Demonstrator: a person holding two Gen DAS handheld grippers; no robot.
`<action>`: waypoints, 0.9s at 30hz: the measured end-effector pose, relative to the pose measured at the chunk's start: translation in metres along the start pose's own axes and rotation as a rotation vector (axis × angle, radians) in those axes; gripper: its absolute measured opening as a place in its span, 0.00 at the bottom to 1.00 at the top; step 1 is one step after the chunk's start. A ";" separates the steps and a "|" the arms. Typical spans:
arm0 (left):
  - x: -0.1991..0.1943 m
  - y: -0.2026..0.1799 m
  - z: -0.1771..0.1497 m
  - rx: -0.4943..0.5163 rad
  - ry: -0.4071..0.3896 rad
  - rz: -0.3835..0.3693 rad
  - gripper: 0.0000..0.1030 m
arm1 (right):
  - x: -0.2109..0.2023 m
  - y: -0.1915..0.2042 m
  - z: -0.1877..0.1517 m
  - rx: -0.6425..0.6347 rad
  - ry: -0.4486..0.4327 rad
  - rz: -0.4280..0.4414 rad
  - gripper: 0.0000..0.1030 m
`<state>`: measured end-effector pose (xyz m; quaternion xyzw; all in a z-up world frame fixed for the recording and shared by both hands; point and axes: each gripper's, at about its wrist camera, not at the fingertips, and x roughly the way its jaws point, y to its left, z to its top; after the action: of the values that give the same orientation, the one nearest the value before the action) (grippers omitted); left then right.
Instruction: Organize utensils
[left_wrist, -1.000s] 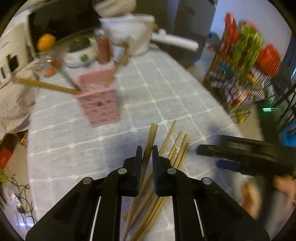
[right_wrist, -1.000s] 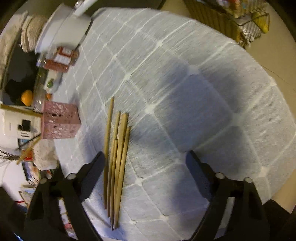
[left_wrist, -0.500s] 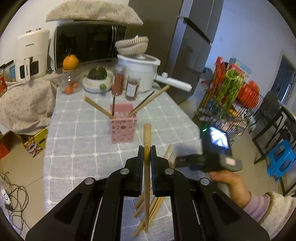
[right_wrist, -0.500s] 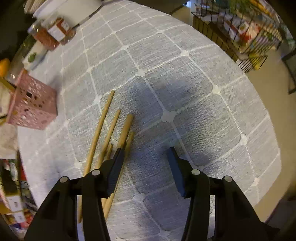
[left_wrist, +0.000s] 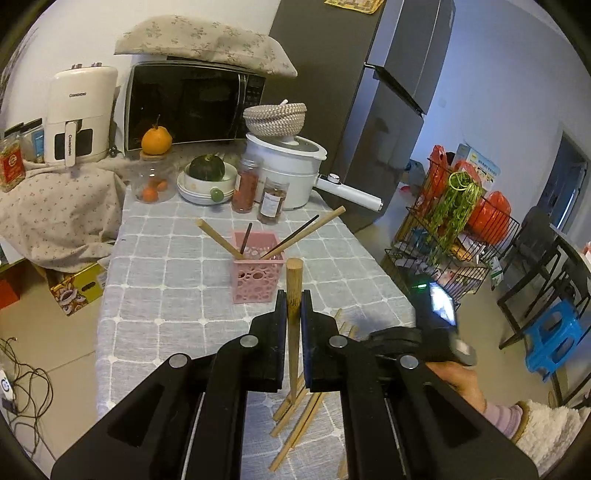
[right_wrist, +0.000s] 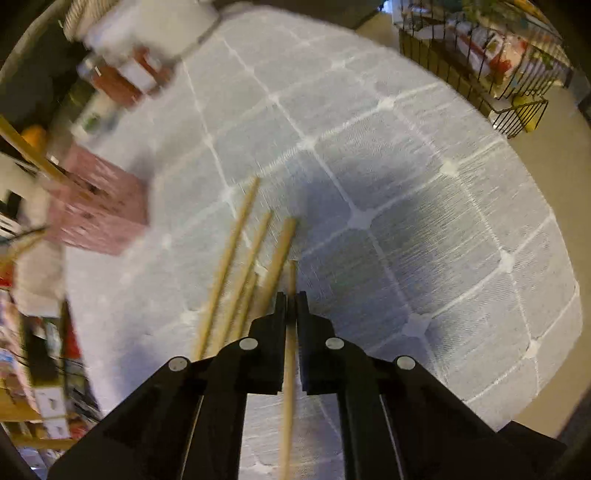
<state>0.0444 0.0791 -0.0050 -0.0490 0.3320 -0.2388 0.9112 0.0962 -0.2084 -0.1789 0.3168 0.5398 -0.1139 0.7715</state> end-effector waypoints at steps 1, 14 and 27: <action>0.000 0.000 0.000 0.000 0.000 0.002 0.06 | -0.010 -0.001 -0.002 -0.011 -0.023 0.026 0.05; -0.007 0.002 -0.002 -0.012 -0.011 0.041 0.06 | -0.131 0.011 -0.046 -0.234 -0.241 0.235 0.05; -0.025 -0.017 0.046 0.005 -0.096 0.084 0.06 | -0.208 0.046 -0.019 -0.290 -0.388 0.341 0.05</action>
<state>0.0497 0.0731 0.0493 -0.0442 0.2890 -0.1983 0.9355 0.0243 -0.1958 0.0218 0.2617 0.3318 0.0374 0.9055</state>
